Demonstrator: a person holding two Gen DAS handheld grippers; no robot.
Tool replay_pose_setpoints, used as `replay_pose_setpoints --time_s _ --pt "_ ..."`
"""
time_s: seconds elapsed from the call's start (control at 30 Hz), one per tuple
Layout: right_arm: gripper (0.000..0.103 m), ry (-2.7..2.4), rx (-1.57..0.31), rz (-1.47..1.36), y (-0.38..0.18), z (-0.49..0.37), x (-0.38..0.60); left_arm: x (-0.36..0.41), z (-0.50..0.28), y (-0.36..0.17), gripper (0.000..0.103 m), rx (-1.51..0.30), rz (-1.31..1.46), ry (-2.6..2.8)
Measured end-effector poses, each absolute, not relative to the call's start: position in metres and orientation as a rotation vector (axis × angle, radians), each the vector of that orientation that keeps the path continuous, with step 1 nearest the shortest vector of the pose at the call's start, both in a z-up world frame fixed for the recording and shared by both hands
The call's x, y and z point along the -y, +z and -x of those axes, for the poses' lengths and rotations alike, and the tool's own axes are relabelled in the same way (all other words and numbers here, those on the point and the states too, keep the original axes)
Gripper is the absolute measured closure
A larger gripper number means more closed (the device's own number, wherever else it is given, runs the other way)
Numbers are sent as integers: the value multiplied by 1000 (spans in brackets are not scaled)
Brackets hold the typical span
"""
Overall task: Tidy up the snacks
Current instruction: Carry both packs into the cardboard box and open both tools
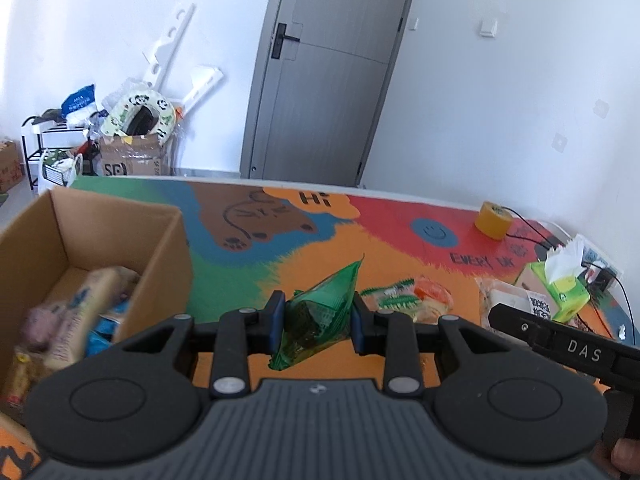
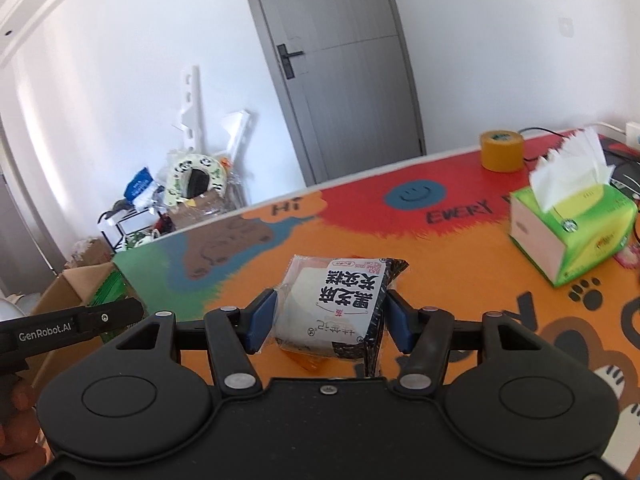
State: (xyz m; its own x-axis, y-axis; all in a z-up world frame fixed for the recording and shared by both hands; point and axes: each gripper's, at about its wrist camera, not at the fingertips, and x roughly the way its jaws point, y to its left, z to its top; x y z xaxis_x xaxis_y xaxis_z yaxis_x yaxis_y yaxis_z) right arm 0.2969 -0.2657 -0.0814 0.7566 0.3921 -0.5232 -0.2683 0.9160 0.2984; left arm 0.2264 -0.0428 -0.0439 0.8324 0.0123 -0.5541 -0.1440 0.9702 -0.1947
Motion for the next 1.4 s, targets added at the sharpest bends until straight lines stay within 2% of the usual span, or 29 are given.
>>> replay_pose_setpoints --time_s 0.83,1.4 --pt "46 569 -569 -185 -52 -292 189 -35 -196 -2 71 -461 257 245" --pt "46 646 -580 -145 -47 -299 127 -106 -206 -25 71 -496 325 332"
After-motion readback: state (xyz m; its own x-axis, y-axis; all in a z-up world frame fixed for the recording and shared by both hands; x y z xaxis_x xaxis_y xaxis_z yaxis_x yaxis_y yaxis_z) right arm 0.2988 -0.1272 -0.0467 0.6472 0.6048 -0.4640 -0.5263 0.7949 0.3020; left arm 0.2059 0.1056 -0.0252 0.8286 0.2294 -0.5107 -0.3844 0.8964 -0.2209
